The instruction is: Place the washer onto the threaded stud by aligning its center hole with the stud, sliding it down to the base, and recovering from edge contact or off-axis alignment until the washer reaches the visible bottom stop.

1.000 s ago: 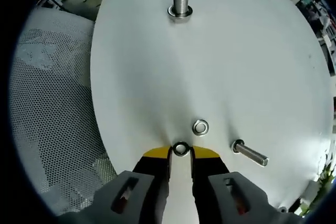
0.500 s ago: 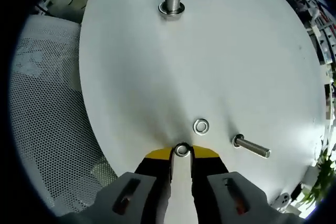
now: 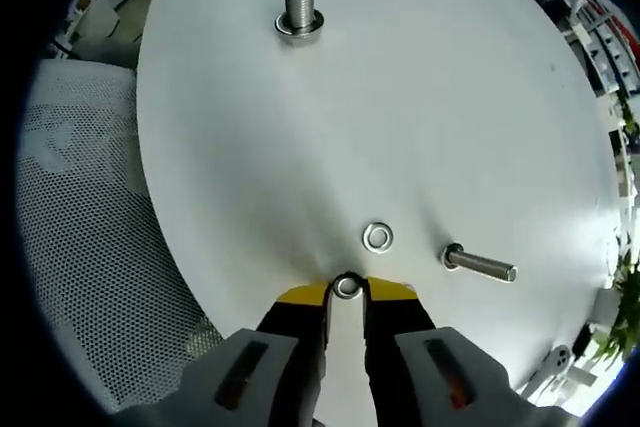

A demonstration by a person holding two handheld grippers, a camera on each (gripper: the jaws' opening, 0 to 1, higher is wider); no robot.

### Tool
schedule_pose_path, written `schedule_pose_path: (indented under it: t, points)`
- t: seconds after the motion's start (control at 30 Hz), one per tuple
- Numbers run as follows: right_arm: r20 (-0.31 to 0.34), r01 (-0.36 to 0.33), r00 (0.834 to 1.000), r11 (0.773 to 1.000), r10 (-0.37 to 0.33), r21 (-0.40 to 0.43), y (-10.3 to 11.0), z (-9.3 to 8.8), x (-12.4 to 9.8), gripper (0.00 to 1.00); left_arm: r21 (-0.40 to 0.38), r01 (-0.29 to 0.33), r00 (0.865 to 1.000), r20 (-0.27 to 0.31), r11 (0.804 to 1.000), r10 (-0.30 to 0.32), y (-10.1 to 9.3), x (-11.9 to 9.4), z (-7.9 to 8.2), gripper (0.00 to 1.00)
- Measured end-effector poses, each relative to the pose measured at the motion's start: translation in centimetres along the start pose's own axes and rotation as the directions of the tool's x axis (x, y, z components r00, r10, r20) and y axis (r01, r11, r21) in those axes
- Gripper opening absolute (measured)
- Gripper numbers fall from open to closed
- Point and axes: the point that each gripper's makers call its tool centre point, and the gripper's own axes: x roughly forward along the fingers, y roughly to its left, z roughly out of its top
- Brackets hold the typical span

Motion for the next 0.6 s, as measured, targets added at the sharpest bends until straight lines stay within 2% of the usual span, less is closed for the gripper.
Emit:
schedule_pose_path:
  t: [0.2, 0.37, 0.43, 0.6]
  points:
    - [0.002, -0.001, 1.0, 1.0, 0.001, 0.013, 0.14, -0.04, 0.05, 0.15, 0.002, 0.003, 1.0, 0.0, 1.0, -0.003, -0.13, 0.02, 0.02, 0.25]
    - [0.08, 0.015, 0.997, 0.999, -0.017, 0.033, 0.17, -0.09, -0.18, 0.15, 0.003, 0.014, 1.0, -0.01, 1.0, -0.014, -0.31, 0.17, -0.13, 0.24]
    - [0.118, 0.001, 0.993, 0.997, -0.009, 0.071, 0.09, -0.22, -0.15, 0.15, 0.005, 0.013, 1.0, -0.011, 1.0, -0.013, -0.31, 0.18, -0.14, 0.24]
    - [0.134, 0.012, 0.991, 0.996, -0.024, 0.089, 0.17, -0.13, -0.2, 0.15, 0.0, 0.016, 1.0, -0.015, 1.0, -0.016, -0.32, 0.22, -0.25, 0.24]
